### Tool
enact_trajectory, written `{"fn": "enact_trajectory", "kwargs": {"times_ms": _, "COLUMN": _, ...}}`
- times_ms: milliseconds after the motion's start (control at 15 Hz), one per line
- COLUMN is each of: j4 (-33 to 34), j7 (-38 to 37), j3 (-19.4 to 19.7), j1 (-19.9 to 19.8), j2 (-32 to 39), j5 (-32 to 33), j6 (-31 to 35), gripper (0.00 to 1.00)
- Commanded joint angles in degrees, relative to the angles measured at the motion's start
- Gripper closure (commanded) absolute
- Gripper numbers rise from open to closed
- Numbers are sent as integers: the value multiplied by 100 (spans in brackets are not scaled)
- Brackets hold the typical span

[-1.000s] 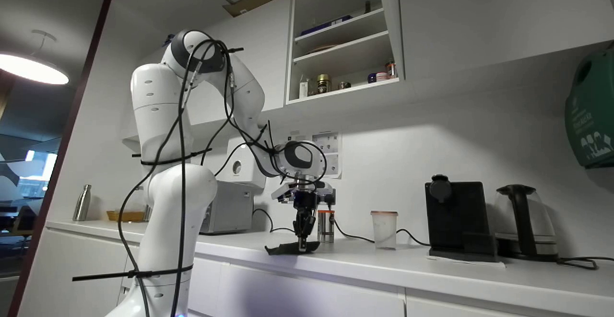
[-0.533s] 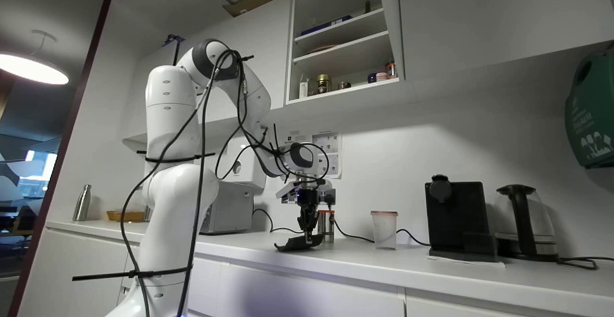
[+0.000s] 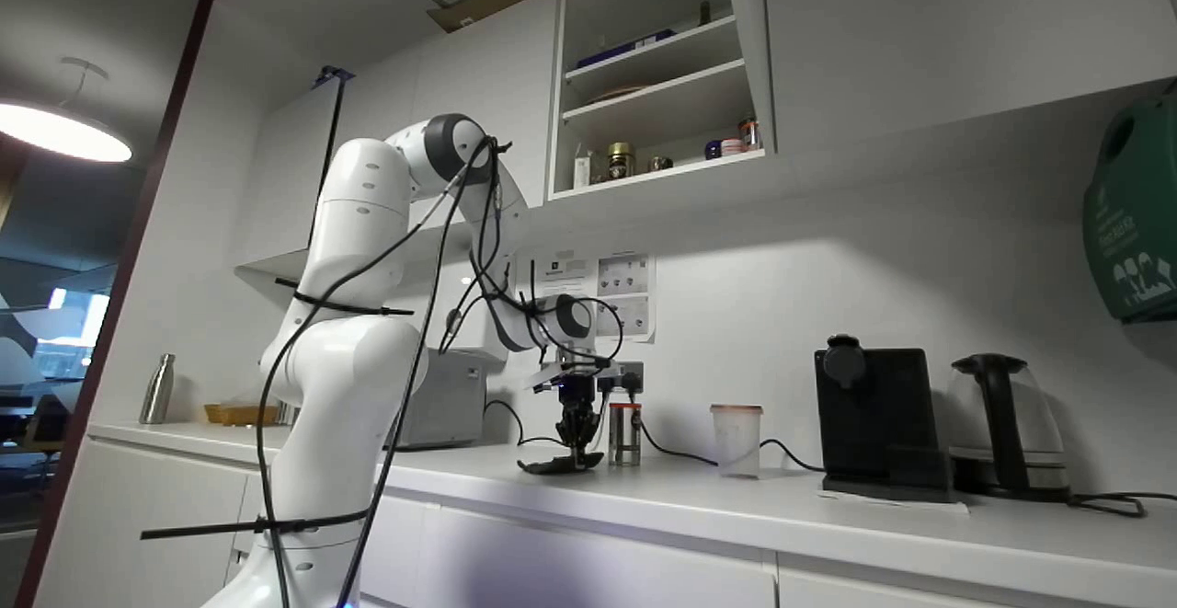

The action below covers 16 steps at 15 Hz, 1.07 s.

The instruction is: Wipe the counter with the towel

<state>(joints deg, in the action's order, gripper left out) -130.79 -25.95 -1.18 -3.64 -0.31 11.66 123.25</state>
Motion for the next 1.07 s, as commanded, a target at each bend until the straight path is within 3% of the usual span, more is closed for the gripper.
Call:
{"fn": "enact_trajectory", "kwargs": {"times_ms": 0, "j4": 636, "j7": 24, "j3": -193, "j1": 432, "j2": 462, "j5": -174, "j6": -249, "gripper": 99}}
{"fn": "enact_trajectory", "kwargs": {"times_ms": 533, "j4": 1362, "j7": 176, "j3": -754, "j1": 1371, "j2": 919, "j5": -365, "j6": -248, "gripper": 99}}
{"fn": "enact_trajectory", "kwargs": {"times_ms": 1000, "j4": 1376, "j7": 529, "j3": -1055, "j1": 1796, "j2": 952, "j5": -482, "j6": -197, "gripper": 99}}
